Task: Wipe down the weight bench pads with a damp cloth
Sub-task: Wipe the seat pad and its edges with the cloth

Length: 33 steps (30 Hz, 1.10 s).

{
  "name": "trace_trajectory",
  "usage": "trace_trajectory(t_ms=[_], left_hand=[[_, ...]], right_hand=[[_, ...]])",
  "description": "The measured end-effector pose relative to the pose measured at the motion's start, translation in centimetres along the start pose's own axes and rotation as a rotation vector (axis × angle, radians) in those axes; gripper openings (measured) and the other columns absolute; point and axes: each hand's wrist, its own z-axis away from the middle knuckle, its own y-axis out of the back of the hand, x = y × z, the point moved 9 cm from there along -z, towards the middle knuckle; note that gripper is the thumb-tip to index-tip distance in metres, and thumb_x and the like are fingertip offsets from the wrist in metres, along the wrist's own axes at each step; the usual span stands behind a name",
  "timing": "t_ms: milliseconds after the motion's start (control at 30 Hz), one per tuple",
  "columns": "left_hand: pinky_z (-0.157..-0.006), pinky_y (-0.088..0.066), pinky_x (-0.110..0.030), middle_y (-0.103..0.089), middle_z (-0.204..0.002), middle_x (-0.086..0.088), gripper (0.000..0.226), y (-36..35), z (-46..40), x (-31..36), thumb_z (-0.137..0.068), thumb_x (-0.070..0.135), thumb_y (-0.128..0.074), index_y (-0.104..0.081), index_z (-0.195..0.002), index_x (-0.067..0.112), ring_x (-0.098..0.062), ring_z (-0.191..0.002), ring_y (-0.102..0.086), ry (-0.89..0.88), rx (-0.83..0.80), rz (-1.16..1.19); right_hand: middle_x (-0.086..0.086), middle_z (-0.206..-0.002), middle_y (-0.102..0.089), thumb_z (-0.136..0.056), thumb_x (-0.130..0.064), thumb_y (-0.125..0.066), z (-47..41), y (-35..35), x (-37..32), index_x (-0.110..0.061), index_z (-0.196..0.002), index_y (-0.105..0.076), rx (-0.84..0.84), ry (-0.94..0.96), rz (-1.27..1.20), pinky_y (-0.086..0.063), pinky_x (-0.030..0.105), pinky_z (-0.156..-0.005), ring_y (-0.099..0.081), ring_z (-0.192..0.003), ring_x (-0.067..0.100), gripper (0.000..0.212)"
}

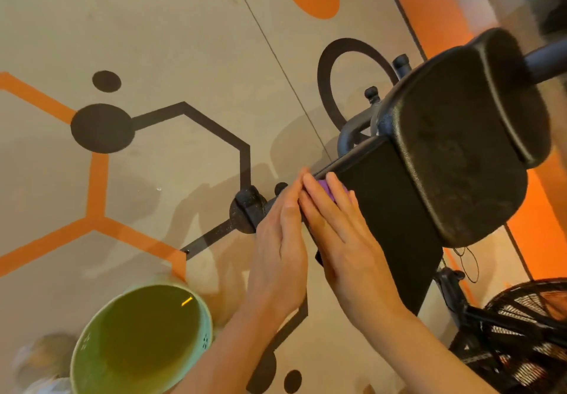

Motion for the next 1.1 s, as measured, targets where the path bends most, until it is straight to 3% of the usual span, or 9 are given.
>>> trace_trajectory(t_ms=[100, 167, 267, 333, 467, 633, 833, 967, 1100], left_hand=[[-0.095, -0.023, 0.008, -0.038, -0.119, 0.058, 0.041, 0.0, -0.1, -0.3, -0.095, 0.051, -0.015, -0.035, -0.123, 0.071, 0.032, -0.122, -0.029, -0.01, -0.006, -0.076], [-0.108, -0.027, -0.006, -0.042, -0.131, 0.047, 0.045, -0.1, -0.3, -0.7, -0.094, 0.056, -0.012, -0.036, -0.13, 0.068, 0.023, -0.129, -0.031, -0.063, -0.016, -0.082], [-0.116, -0.032, -0.029, -0.049, -0.14, 0.028, 0.057, 0.0, -0.5, -1.6, -0.09, 0.063, -0.01, -0.041, -0.137, 0.055, 0.007, -0.137, -0.036, -0.121, -0.007, -0.057], [-0.108, -0.034, -0.01, -0.051, -0.133, 0.036, 0.056, 0.1, -0.8, -1.6, -0.087, 0.066, -0.011, -0.046, -0.13, 0.058, 0.015, -0.132, -0.037, -0.15, 0.01, -0.014], [-0.088, -0.034, 0.005, -0.053, -0.13, 0.034, 0.048, -0.2, -0.7, -1.5, -0.095, 0.053, -0.018, -0.046, -0.133, 0.046, 0.018, -0.126, -0.042, -0.24, -0.022, 0.037], [-0.089, -0.023, 0.011, -0.045, -0.139, 0.032, 0.068, 0.1, -0.9, -2.0, -0.083, 0.068, -0.011, -0.042, -0.14, 0.047, 0.023, -0.13, -0.03, -0.354, -0.055, -0.092], [-0.09, -0.027, 0.008, -0.052, -0.12, 0.043, 0.056, 1.1, -2.1, -1.0, -0.086, 0.067, -0.013, -0.047, -0.128, 0.051, 0.025, -0.122, -0.038, -0.537, -0.124, -0.146], [-0.097, -0.021, 0.008, -0.04, -0.143, 0.034, 0.053, 0.2, -2.8, -0.5, -0.098, 0.049, -0.016, -0.037, -0.146, 0.038, 0.024, -0.132, -0.027, -0.695, -0.251, -0.208], [-0.103, -0.019, 0.005, -0.03, -0.153, 0.028, 0.055, -0.6, -2.8, -0.7, -0.099, 0.048, -0.017, -0.028, -0.151, 0.033, 0.021, -0.137, -0.02, -0.797, -0.327, -0.207]], right_hand=[[0.006, -0.157, -0.024, -0.08, -0.012, -0.062, 1.6, -0.7, 0.9, -0.008, -0.147, -0.032, -0.061, 0.012, 0.09, 0.002, 0.031, -0.12, -0.009, -0.147, 0.019, 0.074], [-0.001, -0.16, -0.018, -0.053, -0.011, -0.088, 4.9, -1.6, 2.2, -0.015, -0.151, -0.021, -0.186, -0.011, 0.246, -0.002, 0.038, -0.118, -0.011, -0.147, 0.02, 0.119], [-0.005, -0.158, -0.014, -0.038, -0.015, -0.095, 7.4, -2.5, 2.9, -0.021, -0.152, -0.011, -0.252, 0.0, 0.316, -0.005, 0.038, -0.115, -0.012, -0.146, 0.021, 0.142], [-0.003, -0.159, -0.017, -0.04, -0.011, -0.093, 5.7, -2.4, 2.2, -0.017, -0.152, -0.016, -0.171, 0.021, 0.321, -0.005, 0.041, -0.115, -0.015, -0.146, 0.023, 0.136], [0.007, -0.148, -0.041, -0.07, -0.022, -0.067, 1.3, -0.6, -0.4, -0.01, -0.138, -0.046, 0.1, 0.092, 0.369, -0.009, 0.043, -0.117, -0.031, -0.14, 0.03, 0.073], [0.003, -0.155, -0.026, -0.029, -0.011, -0.092, 7.7, -2.7, 1.9, -0.013, -0.139, -0.037, -0.078, 0.065, 0.52, -0.004, 0.037, -0.113, -0.013, -0.142, 0.026, 0.124], [0.015, -0.146, -0.042, -0.06, -0.01, -0.066, 2.2, -1.3, -1.9, -0.002, -0.131, -0.053, 0.214, 0.171, 0.604, -0.033, 0.05, -0.109, -0.038, -0.136, 0.035, 0.073], [0.012, -0.148, -0.04, -0.035, -0.016, -0.091, 5.8, -3.5, 0.4, -0.006, -0.135, -0.049, 0.113, 0.16, 0.745, -0.024, 0.047, -0.115, -0.03, -0.14, 0.035, 0.108], [0.01, -0.15, -0.038, -0.047, -0.016, -0.081, 7.6, -4.4, 0.7, -0.008, -0.136, -0.045, 0.186, 0.143, 0.808, -0.01, 0.041, -0.116, -0.022, -0.143, 0.03, 0.097]])
